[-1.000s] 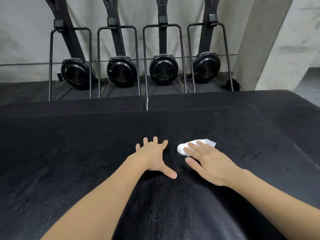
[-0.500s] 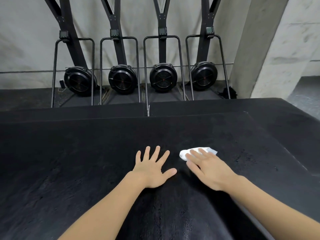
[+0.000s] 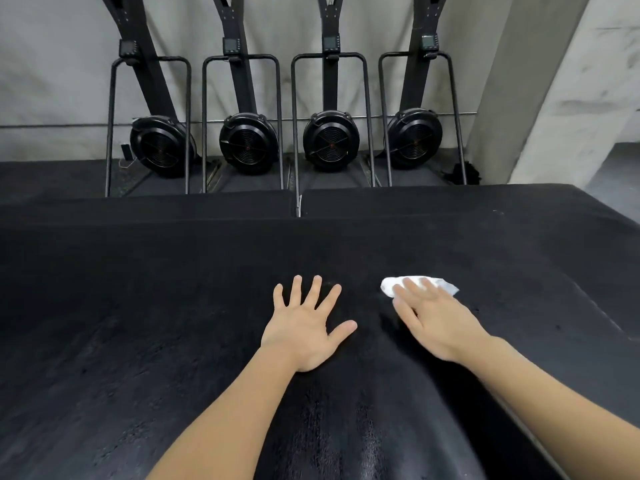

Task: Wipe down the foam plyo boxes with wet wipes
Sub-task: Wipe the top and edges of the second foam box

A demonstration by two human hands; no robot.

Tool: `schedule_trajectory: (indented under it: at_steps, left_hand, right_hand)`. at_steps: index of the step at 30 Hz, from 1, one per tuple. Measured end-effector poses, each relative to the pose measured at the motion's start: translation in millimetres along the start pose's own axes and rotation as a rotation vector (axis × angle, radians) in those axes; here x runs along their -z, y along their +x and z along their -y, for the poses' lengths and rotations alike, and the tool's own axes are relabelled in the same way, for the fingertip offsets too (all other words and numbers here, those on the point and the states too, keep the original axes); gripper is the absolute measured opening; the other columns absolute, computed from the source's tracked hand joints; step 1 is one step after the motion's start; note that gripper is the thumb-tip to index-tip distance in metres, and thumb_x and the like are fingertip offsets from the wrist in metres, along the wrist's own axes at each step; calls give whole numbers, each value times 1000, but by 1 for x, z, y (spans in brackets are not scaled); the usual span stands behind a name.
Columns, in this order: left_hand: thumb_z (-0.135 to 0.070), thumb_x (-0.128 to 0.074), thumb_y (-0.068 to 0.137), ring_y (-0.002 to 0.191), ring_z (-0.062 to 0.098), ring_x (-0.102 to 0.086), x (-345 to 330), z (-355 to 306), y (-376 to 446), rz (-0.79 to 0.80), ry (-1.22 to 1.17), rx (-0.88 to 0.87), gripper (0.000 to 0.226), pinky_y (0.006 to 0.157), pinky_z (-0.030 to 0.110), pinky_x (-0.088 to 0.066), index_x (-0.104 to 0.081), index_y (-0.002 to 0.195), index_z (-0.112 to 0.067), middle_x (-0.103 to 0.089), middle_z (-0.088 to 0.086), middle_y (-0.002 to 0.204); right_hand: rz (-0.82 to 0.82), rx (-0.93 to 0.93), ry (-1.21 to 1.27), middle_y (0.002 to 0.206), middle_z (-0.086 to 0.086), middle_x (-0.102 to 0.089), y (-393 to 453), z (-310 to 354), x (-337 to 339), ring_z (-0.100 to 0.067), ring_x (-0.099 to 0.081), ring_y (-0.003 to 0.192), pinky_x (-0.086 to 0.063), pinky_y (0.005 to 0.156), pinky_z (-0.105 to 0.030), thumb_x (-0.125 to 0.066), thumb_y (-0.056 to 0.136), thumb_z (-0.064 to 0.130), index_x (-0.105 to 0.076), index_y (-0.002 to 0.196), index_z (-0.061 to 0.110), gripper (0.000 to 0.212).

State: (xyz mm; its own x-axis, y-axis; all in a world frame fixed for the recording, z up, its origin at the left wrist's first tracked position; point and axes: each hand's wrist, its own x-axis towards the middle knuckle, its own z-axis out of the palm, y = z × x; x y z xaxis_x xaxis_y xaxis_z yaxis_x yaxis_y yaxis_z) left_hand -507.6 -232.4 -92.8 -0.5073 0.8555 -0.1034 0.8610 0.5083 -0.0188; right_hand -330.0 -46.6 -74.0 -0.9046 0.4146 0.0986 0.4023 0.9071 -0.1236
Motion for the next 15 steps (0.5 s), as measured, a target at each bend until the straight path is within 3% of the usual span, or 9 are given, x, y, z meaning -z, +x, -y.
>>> schedule_trajectory:
  at_steps: [2,5,9,15]
  left_hand:
    - [-82,2,89,152,36,21,-1,1,1,-2,-3,-1,81,120,61,9,15,157,-40,17,1,168]
    - [-82,1,89,152,36,21,-2,0,1,-6,-11,-8,81,120,61,10,14,158,-41,16,1,168]
    - [-84,1,88,153,35,21,-2,1,2,-5,-16,-15,83,120,62,9,14,158,-41,16,0,168]
    - [-101,-2,69,152,33,23,-1,2,3,15,-51,-23,106,120,61,12,12,157,-44,16,-3,168]
  right_hand:
    - [-38,-47,-46,115,13,-46,-1,1,-4,-18,-42,111,-40,94,-36,-5,96,55,-48,120,27,57]
    - [-40,50,-24,116,10,-47,-19,31,-12,-21,-40,110,-40,98,-39,-16,99,53,-49,121,24,50]
    - [79,70,-30,153,3,-36,-34,38,-16,-28,-29,143,-26,118,-43,-12,98,57,-36,148,25,64]
    - [43,-54,-142,137,-2,-47,-18,31,-14,-34,-43,124,-38,103,-43,-8,94,57,-45,132,16,67]
